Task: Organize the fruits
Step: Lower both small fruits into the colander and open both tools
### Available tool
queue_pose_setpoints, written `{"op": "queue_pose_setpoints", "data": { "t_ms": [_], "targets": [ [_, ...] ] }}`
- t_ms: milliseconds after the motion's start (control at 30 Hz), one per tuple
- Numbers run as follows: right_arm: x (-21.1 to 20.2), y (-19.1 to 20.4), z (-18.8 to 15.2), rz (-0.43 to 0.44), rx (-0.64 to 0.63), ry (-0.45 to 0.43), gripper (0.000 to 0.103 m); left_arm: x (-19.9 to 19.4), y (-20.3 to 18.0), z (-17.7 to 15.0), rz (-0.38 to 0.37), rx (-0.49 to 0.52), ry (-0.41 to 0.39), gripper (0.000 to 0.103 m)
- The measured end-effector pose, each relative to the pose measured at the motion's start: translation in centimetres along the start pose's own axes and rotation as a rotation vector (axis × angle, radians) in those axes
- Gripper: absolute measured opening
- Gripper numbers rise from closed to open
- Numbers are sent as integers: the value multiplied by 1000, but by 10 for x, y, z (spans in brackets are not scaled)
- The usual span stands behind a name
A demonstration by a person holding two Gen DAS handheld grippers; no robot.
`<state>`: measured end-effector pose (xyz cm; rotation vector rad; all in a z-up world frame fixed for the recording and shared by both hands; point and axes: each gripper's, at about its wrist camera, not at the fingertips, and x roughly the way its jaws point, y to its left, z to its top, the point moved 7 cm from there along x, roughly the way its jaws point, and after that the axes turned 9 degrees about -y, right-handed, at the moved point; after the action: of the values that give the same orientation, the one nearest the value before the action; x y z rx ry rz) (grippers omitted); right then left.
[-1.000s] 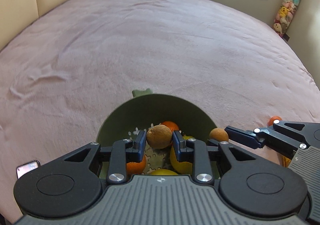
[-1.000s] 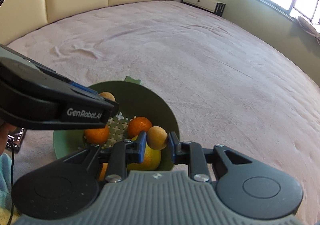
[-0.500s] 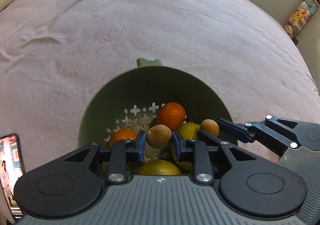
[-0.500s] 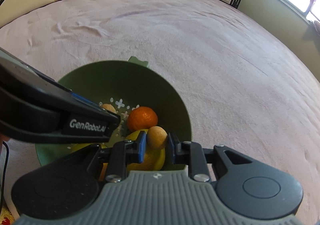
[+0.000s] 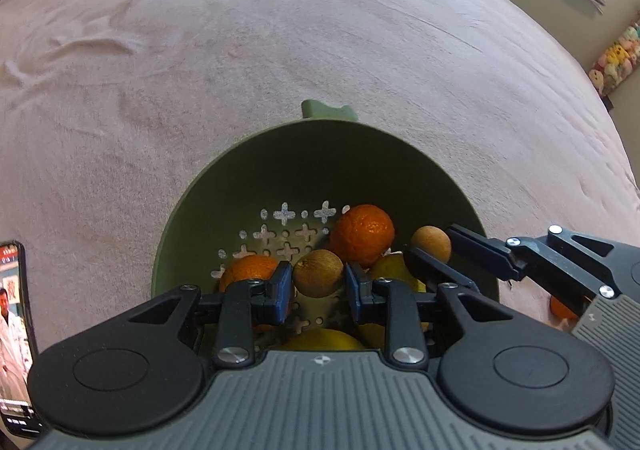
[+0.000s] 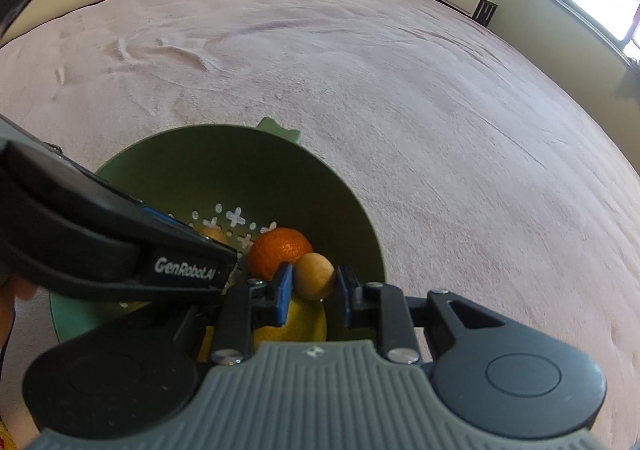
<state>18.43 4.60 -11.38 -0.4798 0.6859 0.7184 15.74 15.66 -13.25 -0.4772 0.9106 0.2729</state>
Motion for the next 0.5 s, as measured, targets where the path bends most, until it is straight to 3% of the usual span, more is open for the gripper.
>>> {"op": "queue_pose_setpoints", "data": {
  "t_ms": [267, 400, 500],
  "targets": [
    [-3, -3, 0, 1, -10, -2, 20, 1, 2, 2, 4, -22, 6, 34],
    [-1, -1, 0, 13, -21, -2, 20, 1, 3, 3, 7, -20, 16, 41],
    [0, 1, 1, 23, -30, -7, 20, -3, 2, 6, 13, -18, 13, 52]
  ]
}}
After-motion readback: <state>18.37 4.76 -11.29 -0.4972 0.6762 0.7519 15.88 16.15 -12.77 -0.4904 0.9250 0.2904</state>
